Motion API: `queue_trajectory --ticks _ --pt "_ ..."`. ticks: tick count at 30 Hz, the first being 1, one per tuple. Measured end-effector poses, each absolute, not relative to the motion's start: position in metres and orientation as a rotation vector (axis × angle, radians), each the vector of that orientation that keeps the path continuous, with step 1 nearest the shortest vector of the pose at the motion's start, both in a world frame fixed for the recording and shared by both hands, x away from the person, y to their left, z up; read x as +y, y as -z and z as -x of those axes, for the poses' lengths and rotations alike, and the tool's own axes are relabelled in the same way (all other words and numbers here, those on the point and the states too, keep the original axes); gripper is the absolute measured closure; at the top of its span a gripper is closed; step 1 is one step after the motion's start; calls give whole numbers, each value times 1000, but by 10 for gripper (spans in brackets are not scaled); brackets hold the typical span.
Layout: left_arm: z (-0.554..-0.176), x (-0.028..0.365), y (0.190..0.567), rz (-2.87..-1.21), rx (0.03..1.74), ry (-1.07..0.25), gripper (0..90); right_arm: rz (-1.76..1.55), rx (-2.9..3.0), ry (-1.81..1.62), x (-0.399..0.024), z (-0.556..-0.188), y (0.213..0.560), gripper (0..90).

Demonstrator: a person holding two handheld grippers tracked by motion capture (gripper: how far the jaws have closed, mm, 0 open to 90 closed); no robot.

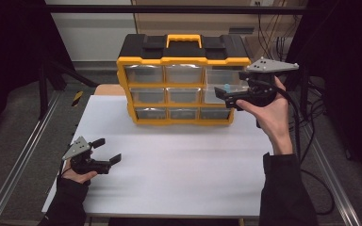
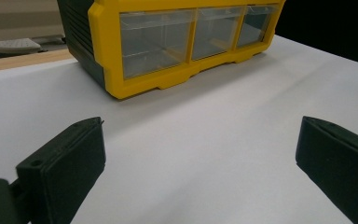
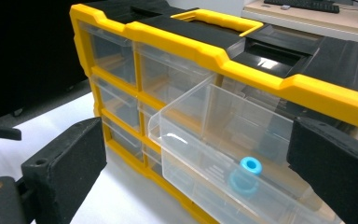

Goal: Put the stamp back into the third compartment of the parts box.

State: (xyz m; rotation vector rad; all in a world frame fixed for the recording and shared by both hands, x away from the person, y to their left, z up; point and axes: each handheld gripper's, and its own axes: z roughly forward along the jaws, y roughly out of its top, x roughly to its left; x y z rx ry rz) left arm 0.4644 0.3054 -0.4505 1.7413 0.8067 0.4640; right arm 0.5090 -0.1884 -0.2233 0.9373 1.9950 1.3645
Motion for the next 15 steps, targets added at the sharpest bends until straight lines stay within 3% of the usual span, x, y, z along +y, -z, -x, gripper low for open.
queue_trajectory --ticks 15 --pt "-464 305 451 -1740 805 -462 9 -894 2012 -1388 -189 -494 234 43"
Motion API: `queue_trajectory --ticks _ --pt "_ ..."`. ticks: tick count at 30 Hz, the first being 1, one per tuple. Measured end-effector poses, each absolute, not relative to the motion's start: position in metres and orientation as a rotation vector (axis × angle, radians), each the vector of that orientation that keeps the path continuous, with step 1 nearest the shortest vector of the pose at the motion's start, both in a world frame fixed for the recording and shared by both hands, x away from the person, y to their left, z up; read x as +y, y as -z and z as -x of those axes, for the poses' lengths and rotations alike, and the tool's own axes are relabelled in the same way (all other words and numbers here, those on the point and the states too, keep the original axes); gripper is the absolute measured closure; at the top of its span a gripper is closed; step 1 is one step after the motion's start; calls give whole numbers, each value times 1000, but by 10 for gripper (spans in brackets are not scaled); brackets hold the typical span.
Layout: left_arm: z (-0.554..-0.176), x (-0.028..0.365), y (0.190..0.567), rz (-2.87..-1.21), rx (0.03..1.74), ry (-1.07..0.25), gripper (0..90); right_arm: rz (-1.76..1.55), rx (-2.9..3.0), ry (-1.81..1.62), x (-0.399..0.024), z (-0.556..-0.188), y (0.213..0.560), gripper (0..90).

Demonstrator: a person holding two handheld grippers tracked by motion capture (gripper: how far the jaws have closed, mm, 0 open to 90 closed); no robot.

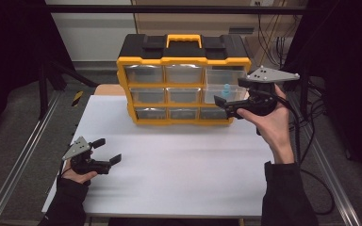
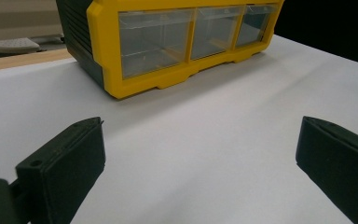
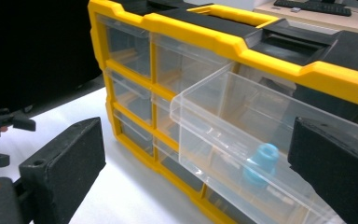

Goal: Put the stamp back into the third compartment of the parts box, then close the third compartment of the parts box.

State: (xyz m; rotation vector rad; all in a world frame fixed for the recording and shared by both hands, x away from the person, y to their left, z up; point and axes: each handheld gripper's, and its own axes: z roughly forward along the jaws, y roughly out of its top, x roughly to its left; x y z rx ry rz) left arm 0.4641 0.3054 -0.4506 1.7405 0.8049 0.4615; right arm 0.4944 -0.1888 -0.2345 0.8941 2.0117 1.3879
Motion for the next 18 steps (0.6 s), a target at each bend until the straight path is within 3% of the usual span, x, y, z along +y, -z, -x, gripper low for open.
queue_trajectory --ticks 18 --pt "-464 305 451 -1740 807 -461 8 -860 2054 -1410 -181 -480 251 42"
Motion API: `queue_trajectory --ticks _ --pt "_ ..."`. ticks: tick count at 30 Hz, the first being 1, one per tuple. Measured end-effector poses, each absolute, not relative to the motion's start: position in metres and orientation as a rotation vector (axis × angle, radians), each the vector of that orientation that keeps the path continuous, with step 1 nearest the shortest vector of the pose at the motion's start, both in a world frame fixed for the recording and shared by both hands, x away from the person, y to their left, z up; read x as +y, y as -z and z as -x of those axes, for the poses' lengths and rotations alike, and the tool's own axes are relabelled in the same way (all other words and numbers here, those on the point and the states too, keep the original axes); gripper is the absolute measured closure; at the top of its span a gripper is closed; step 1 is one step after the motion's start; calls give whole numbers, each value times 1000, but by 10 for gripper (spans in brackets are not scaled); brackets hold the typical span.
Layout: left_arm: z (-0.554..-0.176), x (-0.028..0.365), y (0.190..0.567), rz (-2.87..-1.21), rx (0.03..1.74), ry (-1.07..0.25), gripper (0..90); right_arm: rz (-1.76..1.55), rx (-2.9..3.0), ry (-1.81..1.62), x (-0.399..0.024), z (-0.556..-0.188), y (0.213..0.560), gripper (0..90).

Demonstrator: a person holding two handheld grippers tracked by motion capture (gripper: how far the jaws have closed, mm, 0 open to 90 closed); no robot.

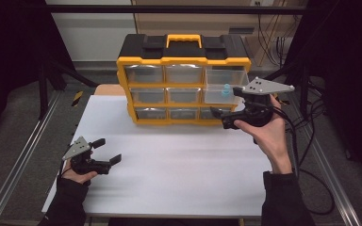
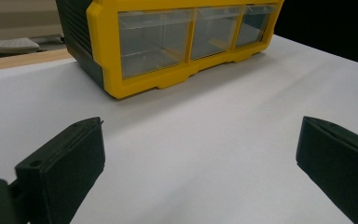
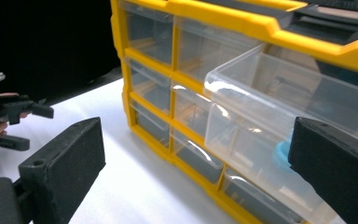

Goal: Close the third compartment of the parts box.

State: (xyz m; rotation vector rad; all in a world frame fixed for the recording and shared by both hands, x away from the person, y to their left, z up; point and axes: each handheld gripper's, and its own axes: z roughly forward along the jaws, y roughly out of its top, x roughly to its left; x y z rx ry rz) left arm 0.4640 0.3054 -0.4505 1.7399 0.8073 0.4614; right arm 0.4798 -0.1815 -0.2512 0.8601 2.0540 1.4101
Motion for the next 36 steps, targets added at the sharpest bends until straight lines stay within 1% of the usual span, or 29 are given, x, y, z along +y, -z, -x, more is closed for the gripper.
queue_trajectory --ticks 6,9,16,18,22,24,27,30,36 --pt "-464 305 451 -1742 806 -459 8 -855 2071 -1402 -179 -475 258 58" --pt "-465 304 451 -1746 808 -459 8 -864 2070 -1396 -178 -474 261 87" --pt "-465 304 451 -1744 809 -461 8 -864 2081 -1389 -179 -472 267 191" --pt "-465 304 451 -1745 809 -460 8 -857 2086 -1389 -179 -471 269 240" --pt "-465 304 451 -1743 809 -460 9 -850 2083 -1387 -179 -472 271 293" --pt "-465 304 450 -1742 808 -460 9 -846 2073 -1384 -179 -472 271 349" --pt "-465 304 450 -1742 808 -460 9 -839 2065 -1387 -178 -472 271 394" --pt "-465 304 450 -1742 808 -461 9 -842 2074 -1375 -177 -474 273 412" --pt "-465 303 450 -1746 807 -460 9 -844 2055 -1357 -177 -477 274 514"
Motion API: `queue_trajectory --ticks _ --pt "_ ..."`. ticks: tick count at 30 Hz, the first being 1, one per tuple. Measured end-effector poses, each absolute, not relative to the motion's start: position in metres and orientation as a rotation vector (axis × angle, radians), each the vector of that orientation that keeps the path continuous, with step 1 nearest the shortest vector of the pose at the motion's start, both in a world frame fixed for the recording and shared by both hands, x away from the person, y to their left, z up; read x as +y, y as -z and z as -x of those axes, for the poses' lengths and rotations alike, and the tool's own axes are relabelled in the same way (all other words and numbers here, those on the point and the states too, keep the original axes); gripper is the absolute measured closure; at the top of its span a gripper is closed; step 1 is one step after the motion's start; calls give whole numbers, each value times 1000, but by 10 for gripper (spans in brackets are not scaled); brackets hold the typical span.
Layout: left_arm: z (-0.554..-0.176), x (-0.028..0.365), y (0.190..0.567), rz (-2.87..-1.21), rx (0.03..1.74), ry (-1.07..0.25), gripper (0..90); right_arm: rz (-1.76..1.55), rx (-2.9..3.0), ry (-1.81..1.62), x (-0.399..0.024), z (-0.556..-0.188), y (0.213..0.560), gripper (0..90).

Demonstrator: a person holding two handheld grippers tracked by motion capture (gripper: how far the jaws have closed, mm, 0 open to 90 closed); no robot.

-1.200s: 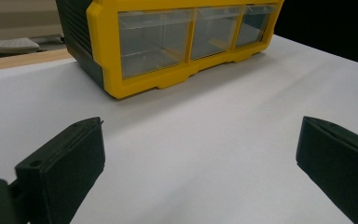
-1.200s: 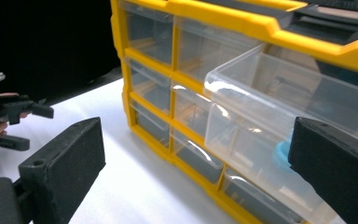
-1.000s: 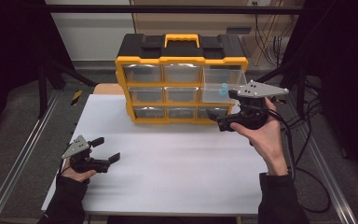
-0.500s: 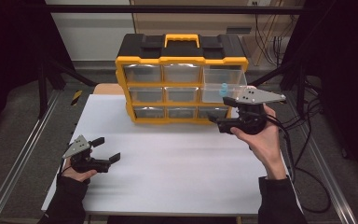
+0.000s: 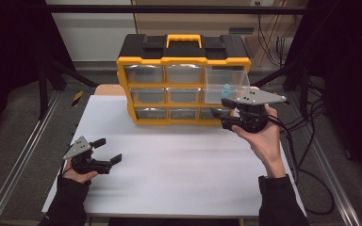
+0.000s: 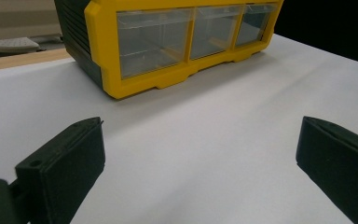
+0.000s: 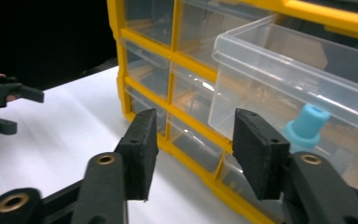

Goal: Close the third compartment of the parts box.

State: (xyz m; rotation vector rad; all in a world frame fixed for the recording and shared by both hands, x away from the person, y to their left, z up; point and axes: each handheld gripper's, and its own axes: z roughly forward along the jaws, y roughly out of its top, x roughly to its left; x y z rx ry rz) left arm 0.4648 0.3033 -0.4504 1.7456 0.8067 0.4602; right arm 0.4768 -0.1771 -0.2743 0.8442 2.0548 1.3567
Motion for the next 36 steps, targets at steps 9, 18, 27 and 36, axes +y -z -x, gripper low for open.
queue_trajectory --ticks 9,18,27,36 --pt "-465 303 451 -1747 806 -460 8 -843 2047 -1348 -180 -480 274 662" --pt "-465 303 451 -1746 807 -460 9 -844 2038 -1337 -182 -484 276 791" --pt "-464 304 450 -1743 806 -461 9 -842 2038 -1327 -182 -489 277 895" --pt "-464 304 450 -1744 805 -462 9 -850 2047 -1298 -181 -492 278 900"
